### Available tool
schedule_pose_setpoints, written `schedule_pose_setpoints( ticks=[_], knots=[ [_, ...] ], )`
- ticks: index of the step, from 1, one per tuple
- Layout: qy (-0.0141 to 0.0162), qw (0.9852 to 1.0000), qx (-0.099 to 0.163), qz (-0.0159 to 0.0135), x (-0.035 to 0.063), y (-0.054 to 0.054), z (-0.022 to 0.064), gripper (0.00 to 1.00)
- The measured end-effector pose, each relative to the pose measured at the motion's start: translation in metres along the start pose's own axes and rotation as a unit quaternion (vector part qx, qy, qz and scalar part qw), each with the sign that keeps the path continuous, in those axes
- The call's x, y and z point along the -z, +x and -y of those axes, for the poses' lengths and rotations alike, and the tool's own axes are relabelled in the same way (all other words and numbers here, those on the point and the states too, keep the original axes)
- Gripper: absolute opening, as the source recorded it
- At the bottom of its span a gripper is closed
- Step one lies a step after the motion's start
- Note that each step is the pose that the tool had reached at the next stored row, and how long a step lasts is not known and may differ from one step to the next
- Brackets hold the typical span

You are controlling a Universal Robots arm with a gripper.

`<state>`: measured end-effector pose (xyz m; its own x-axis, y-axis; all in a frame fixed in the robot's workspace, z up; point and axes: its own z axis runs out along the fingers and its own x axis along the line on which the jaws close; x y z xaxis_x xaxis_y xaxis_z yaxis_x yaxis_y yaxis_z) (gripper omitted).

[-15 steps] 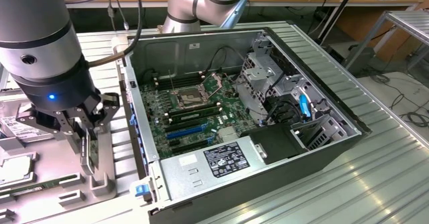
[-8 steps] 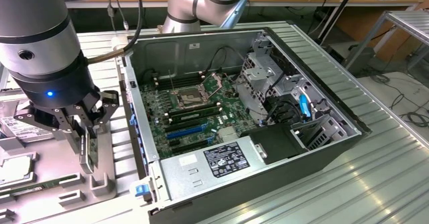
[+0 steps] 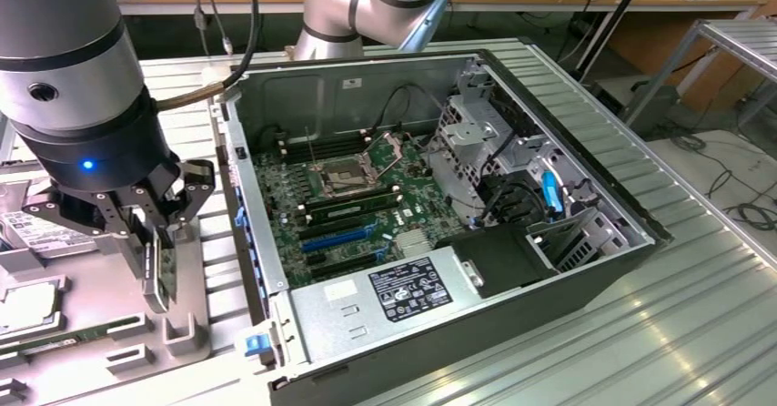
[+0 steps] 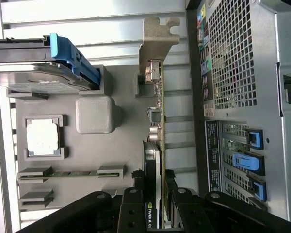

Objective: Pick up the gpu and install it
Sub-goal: 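Pick up the gpu and move the gpu toward the slot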

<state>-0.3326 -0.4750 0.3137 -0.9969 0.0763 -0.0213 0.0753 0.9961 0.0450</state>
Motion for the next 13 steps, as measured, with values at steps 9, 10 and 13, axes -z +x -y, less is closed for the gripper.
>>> schedule_pose_setpoints(
  ticks=[9, 10, 13],
  knots=[
    [0.0000, 1.0000, 0.000, 0.0000, 0.0043, -0.0001, -0.0002, 0.27],
    [0.0000, 1.0000, 0.000, 0.0000, 0.0048, -0.0001, -0.0002, 0.27],
    [0.0001, 1.0000, 0.000, 0.0000, 0.0064, -0.0002, -0.0003, 0.27]
  ],
)
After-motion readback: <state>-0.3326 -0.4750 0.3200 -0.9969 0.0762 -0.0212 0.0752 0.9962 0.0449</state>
